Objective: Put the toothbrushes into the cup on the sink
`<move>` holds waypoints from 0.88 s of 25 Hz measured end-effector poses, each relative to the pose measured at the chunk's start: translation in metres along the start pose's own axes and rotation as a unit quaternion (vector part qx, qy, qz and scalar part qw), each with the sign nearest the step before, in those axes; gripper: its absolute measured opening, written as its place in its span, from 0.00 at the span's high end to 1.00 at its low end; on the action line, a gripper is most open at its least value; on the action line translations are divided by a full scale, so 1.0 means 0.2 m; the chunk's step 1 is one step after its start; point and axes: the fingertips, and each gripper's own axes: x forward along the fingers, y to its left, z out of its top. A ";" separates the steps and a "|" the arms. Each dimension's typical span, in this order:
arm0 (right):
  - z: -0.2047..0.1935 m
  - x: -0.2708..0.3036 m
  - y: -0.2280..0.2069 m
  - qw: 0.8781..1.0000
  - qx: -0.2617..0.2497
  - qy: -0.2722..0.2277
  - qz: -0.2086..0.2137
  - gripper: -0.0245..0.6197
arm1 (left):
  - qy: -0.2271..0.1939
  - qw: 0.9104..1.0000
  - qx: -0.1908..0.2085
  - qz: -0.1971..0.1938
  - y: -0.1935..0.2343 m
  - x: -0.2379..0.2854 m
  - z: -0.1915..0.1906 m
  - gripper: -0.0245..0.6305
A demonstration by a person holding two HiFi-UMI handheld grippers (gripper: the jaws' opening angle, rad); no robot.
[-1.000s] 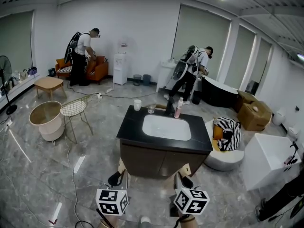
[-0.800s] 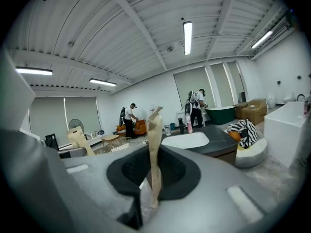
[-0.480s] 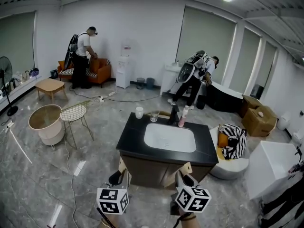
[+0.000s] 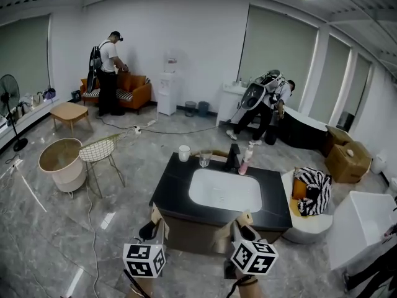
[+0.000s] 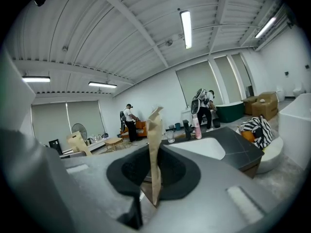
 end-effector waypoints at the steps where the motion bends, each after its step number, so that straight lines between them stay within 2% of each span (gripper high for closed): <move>1: 0.01 0.04 -0.02 1.000 0.000 0.002 0.002 0.91 | 0.001 1.000 -0.005 0.000 0.00 0.04 0.00 0.88; 10: 0.09 0.23 -0.17 1.000 -0.001 0.002 0.015 0.91 | -0.003 1.000 0.005 -0.005 -0.11 0.32 0.05 0.88; 22: 0.06 0.33 -0.34 1.000 0.008 0.018 0.003 0.91 | 0.015 1.000 0.002 -0.019 -0.20 0.51 -0.03 0.88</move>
